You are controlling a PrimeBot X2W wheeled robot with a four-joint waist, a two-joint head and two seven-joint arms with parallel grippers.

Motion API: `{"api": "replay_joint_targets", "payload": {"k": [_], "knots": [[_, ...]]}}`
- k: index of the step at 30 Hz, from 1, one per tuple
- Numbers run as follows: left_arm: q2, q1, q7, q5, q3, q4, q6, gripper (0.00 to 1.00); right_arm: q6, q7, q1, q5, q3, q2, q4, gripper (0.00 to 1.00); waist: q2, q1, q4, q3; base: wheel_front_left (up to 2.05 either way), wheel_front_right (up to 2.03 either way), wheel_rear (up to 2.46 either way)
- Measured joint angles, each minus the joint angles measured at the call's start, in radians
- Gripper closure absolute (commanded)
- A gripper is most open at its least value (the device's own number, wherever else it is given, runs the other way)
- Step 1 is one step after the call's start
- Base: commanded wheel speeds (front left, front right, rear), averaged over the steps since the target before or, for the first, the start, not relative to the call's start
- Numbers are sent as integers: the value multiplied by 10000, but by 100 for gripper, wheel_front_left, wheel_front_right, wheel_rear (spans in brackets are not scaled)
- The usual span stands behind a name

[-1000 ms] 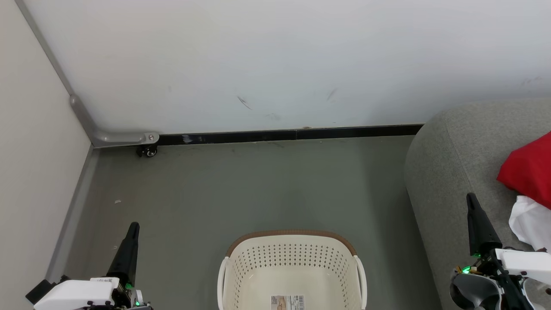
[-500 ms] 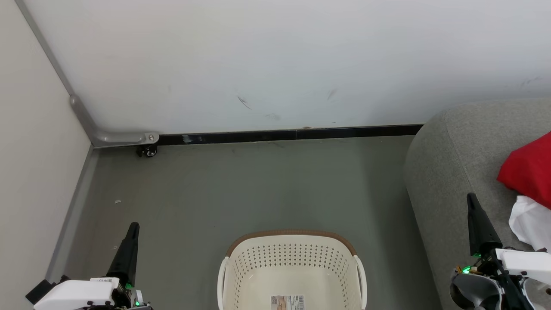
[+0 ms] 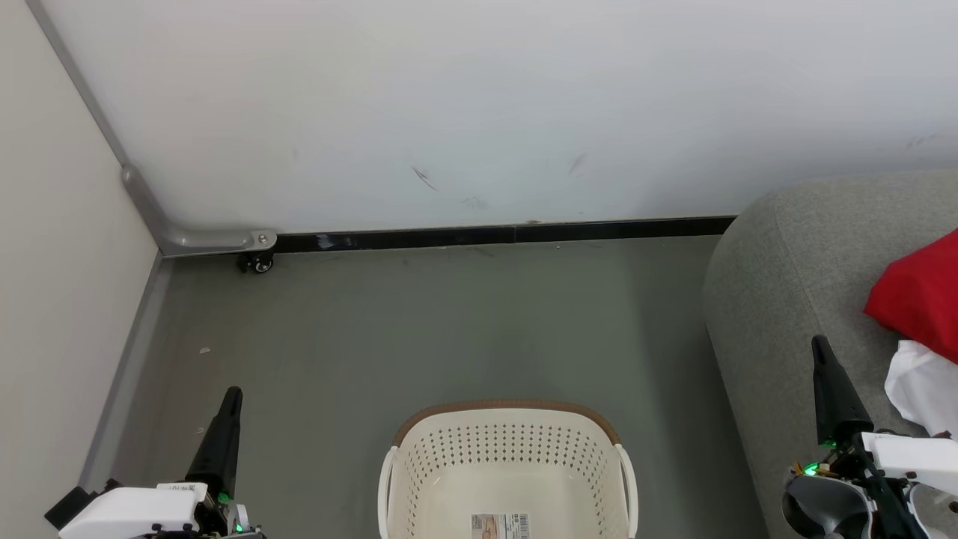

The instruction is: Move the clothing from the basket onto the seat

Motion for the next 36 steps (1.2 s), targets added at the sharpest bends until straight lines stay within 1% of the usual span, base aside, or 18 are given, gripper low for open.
{"api": "replay_joint_targets", "payload": {"k": [36], "knots": [[-10, -2, 10, 0, 19, -13, -27, 100, 0, 13, 0, -2, -33, 40, 2, 100, 0, 0, 1, 1, 0, 0, 0]]}}
